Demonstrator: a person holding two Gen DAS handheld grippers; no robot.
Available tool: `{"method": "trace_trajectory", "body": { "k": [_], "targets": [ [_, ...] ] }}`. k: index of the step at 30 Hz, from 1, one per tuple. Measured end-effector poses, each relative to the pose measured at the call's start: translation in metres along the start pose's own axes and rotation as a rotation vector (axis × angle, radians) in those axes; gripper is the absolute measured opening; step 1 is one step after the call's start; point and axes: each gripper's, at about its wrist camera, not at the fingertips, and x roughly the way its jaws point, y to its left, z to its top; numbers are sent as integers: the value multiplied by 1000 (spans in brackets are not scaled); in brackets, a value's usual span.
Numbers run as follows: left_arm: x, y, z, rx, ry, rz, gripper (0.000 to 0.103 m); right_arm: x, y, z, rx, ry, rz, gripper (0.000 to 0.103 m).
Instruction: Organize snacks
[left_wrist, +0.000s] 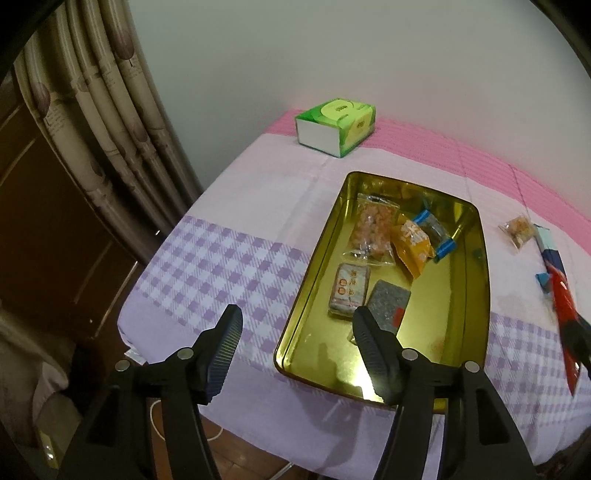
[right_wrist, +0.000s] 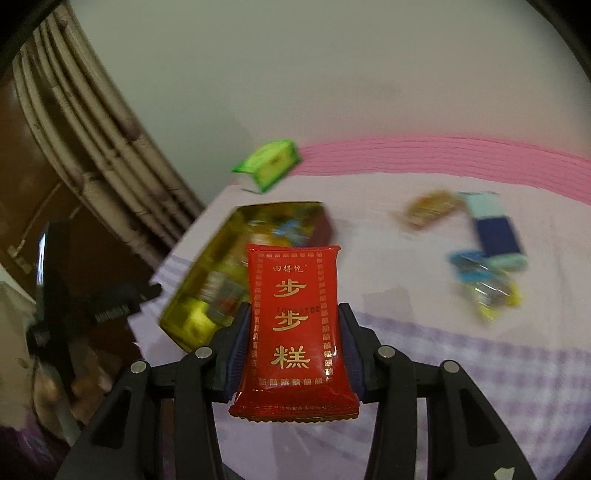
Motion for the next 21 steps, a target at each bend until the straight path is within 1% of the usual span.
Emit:
{"method": "trace_trajectory", "body": {
  "k": [2, 4, 9, 14, 21],
  "targets": [
    [0, 1, 0, 2, -2, 4, 64, 17, 13, 12, -6, 20, 32, 43],
    [1, 0, 0, 10, -4, 16, 65, 33, 24, 20, -18, 36, 35, 43],
    [2, 0, 1, 15, -2, 14, 66, 67, 39, 31, -17, 70, 45, 43],
    [4, 1, 2, 11, -1, 16, 66, 96, 41, 35, 5, 101, 40, 43],
    [6, 1, 3, 17, 9, 16, 66, 121, 41, 39, 23, 131, 28, 43]
  ]
}}
